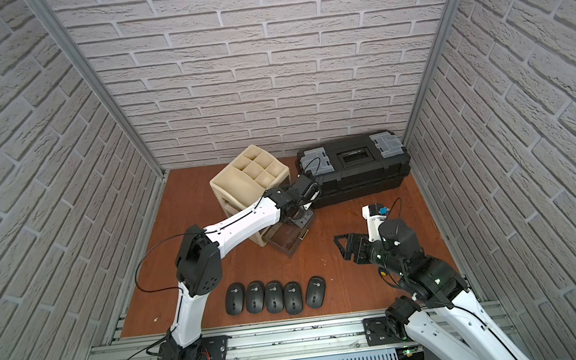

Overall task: Take the mice out of the drawer
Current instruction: Adjust the mouse in the drawer.

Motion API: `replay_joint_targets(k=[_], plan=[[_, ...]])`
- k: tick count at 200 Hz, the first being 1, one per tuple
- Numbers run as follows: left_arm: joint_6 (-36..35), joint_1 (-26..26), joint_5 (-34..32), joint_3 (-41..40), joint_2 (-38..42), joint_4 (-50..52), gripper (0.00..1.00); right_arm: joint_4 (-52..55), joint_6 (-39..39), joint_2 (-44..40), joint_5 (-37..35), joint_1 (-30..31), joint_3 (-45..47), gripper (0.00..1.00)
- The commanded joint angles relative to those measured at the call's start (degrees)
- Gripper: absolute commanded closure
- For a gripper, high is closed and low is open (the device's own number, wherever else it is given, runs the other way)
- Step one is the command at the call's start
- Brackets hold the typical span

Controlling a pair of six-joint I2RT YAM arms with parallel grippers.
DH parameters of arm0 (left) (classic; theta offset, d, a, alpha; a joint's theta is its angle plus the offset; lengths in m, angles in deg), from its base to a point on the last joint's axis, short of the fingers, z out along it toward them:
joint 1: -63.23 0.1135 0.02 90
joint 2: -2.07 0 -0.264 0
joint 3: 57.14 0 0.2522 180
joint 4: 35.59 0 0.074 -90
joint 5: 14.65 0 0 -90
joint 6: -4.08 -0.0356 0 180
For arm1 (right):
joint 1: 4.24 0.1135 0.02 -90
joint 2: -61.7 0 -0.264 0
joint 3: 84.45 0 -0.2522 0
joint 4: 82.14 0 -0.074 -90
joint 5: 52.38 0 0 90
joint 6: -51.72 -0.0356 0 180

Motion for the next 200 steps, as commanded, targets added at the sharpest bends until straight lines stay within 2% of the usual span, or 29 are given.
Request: replay_joint_targets(k=[1,67,124,158,200], plan=[[-4.7,0.4,-6.6,1.2,-1.8,0.1,1.0,-1.5,0.5,-0.2,-1.0,-0.2,0.9,0.16],[-10.3,0.7,-15.6,1.7,-6.8,-4.3,1.0,-1.1,-0.4,-1.3,-1.4,-0.2,2.2,0.17],[-11.8,0.9,-19.3,3.8,-10.5,-2.5,1.0,-0.3,-0.4,-1.5,-2.4,-0.2,2.1,0.17],[-11.0,0.9,-19.1,5.4,-11.7,1.8,1.0,-0.3,-0.5,-1.5,-2.5,-0.2,2.3,0.17],[-7.0,1.1,-10.3,8.4,-10.2,8.7,1.0,-0.5,-0.9,-1.6,-2.6,-0.2,2.6,0.17]])
